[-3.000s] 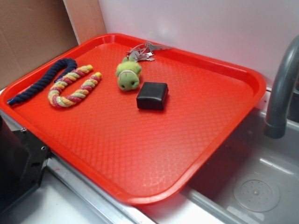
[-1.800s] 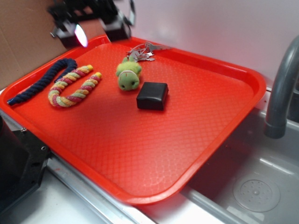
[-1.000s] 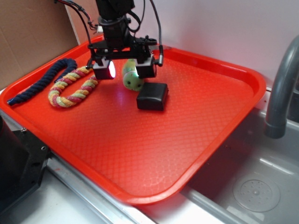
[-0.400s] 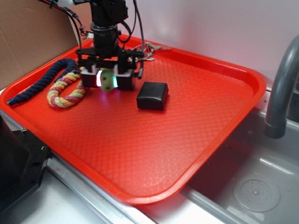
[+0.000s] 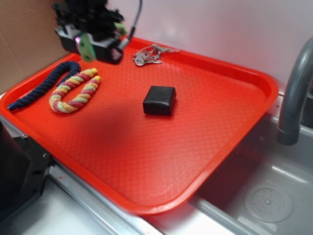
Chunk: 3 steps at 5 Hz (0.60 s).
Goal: Grab the green animal.
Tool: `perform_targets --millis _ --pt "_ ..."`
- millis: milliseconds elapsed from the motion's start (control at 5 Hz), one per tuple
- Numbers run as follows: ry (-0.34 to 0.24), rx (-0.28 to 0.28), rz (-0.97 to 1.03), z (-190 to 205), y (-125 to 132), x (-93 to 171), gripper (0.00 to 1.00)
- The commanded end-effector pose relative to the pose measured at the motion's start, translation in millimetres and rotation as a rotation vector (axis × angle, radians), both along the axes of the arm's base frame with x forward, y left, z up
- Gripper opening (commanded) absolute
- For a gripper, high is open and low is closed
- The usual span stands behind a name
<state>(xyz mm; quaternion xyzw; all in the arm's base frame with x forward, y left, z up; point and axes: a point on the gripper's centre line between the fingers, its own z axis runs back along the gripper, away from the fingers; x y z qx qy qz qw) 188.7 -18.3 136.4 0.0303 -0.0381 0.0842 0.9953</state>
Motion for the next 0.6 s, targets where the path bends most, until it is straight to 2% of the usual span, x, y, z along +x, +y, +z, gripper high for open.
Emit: perform_targets --millis 0,200,400 --pt "-0.134 0.016 -0.273 82.2 0.7 -43.4 0.0" --pt "-0.179 -0.022 -0.307 94.2 8.5 -55.3 0.0" --pt "-0.164 -0.051 -0.285 92.5 15.1 -55.0 0.0"
